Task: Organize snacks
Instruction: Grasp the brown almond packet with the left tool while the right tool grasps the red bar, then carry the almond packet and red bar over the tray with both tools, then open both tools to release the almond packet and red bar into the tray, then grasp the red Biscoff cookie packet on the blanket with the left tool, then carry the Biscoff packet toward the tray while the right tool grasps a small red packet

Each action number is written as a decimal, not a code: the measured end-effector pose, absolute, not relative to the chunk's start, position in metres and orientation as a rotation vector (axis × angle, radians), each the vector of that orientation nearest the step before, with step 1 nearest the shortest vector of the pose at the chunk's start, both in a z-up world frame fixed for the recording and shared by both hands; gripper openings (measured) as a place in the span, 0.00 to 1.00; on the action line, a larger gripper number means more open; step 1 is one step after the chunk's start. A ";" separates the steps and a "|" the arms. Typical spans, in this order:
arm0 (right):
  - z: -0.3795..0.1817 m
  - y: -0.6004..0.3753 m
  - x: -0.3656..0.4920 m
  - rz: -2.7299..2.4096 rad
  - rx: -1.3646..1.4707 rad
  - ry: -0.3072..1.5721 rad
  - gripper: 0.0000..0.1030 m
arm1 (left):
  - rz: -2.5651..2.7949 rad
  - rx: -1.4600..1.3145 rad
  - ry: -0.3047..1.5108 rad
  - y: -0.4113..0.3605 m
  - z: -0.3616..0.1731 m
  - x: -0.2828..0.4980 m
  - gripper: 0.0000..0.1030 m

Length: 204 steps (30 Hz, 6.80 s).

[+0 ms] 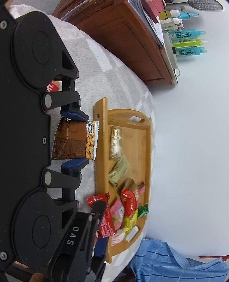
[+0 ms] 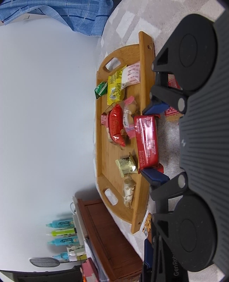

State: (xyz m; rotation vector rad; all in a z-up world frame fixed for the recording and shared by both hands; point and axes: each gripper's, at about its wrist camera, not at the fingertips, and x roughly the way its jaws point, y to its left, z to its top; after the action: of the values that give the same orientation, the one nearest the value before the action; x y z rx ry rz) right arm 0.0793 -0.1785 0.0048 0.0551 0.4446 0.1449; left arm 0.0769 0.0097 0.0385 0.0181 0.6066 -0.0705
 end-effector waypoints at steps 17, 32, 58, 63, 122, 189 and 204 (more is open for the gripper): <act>0.053 -0.207 0.143 0.288 0.125 0.415 0.65 | -0.106 -0.033 0.531 0.006 0.088 0.160 0.42; 0.041 -0.197 0.234 0.366 0.129 0.499 0.65 | -0.063 -0.042 0.610 0.010 0.054 0.239 0.42; 0.020 -0.196 0.257 0.341 0.148 0.565 0.77 | -0.073 0.001 0.636 -0.001 0.026 0.256 0.45; 0.023 -0.199 0.254 0.345 0.160 0.550 0.84 | -0.076 0.002 0.624 -0.003 0.032 0.250 0.61; 0.008 -0.244 0.072 0.055 0.104 0.524 1.00 | 0.027 0.060 0.616 0.049 0.022 0.048 0.98; 0.001 -0.235 0.072 0.084 0.148 0.493 0.86 | -0.334 0.037 0.540 -0.022 0.099 0.095 0.58; -0.015 -0.200 0.078 0.110 -0.022 0.522 0.63 | -0.319 0.026 0.566 -0.021 0.079 0.149 0.58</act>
State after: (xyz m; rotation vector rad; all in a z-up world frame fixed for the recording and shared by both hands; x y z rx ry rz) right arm 0.0780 -0.1998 -0.0150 -0.0222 0.5216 0.1100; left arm 0.1489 -0.0212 0.0790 0.0259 0.5657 -0.3186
